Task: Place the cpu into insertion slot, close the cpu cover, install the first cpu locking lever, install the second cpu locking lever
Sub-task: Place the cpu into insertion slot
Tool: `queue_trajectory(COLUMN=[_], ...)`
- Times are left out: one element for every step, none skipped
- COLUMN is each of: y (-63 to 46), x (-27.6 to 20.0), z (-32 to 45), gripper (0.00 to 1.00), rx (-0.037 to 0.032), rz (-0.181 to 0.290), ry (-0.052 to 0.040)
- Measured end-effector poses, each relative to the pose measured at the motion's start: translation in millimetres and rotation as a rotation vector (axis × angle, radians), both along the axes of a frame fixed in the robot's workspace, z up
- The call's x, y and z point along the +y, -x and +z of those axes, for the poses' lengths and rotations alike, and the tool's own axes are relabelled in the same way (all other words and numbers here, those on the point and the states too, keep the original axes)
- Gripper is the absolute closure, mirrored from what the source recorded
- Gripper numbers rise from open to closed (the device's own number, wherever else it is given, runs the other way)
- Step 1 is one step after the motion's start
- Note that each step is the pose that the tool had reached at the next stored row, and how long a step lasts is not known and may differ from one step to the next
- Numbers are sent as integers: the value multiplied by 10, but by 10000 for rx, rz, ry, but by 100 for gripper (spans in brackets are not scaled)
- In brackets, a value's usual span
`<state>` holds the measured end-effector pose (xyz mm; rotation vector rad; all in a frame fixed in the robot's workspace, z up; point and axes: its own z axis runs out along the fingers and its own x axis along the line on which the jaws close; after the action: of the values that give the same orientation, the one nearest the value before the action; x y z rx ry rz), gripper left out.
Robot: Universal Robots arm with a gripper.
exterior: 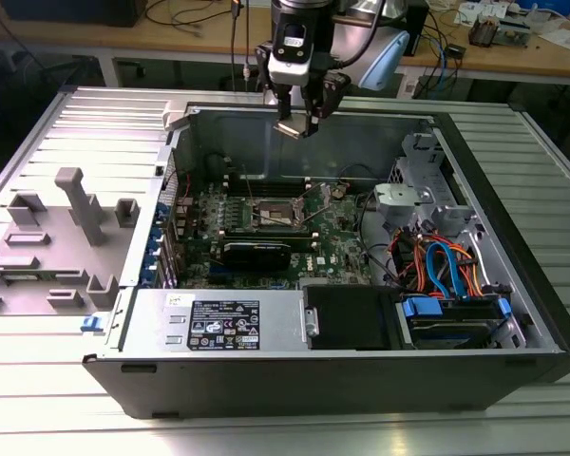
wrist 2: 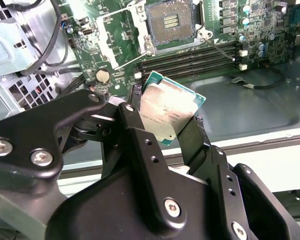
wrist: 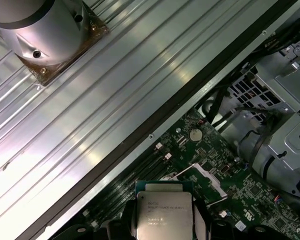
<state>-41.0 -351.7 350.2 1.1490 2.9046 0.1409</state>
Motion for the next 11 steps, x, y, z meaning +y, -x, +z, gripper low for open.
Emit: queue_trajectory(y=[0,0,0,0,0,0,0,0,0,0,0], x=[0,0,0,0,0,0,0,0,0,0,0], z=[0,0,0,0,0,0,0,0,0,0,0], gripper=[46,46,46,46,46,46,46,46,46,46,46], rx=[0,0,-1,0,0,0,0,0,0,0,0], rz=[-26,-35,-37,-38,-39,-39,-39,-39,-39,-40,-40], ry=[0,0,1,0,0,0,0,0,0,0,0])
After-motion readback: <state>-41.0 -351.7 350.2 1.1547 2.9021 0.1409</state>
